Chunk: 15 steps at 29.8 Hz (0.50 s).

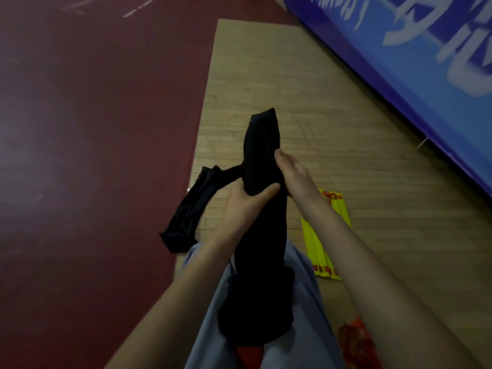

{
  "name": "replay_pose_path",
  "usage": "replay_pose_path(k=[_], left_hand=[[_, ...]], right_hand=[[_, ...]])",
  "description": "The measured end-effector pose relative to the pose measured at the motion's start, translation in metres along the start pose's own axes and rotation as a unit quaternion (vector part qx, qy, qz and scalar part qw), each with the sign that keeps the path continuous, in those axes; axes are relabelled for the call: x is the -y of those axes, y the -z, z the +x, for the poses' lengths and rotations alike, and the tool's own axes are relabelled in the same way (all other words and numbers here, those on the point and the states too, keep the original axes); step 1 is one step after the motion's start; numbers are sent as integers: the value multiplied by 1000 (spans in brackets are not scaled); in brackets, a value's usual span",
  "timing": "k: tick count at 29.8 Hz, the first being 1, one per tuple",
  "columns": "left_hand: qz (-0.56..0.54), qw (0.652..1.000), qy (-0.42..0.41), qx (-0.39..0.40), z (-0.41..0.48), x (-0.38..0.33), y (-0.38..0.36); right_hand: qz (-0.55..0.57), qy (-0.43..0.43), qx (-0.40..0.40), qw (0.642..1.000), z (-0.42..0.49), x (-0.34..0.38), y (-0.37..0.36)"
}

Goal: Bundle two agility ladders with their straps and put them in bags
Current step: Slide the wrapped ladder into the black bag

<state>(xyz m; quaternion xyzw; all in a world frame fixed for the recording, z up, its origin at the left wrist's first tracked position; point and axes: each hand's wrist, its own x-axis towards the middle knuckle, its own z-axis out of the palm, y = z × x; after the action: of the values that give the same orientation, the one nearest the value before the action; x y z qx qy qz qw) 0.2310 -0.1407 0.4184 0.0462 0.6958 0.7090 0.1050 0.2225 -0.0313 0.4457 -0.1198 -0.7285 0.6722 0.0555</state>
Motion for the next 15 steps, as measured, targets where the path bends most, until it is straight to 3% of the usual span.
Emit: replay_pose_path(k=[5,10,13,15], left_hand=[[-13,999,37,-10,-15,16,13],[-32,997,62,35,-32,29,13],[-56,984,153,76,-45,44,15],[-61,981,171,71,-43,50,12]], right_hand=[[-14,33,-26,999,-4,-25,-23],[15,25,-75,997,-9,-41,-20],[46,5,-52,998,-11,-44,-19],[45,-12,-24,999,-14,-49,-19]])
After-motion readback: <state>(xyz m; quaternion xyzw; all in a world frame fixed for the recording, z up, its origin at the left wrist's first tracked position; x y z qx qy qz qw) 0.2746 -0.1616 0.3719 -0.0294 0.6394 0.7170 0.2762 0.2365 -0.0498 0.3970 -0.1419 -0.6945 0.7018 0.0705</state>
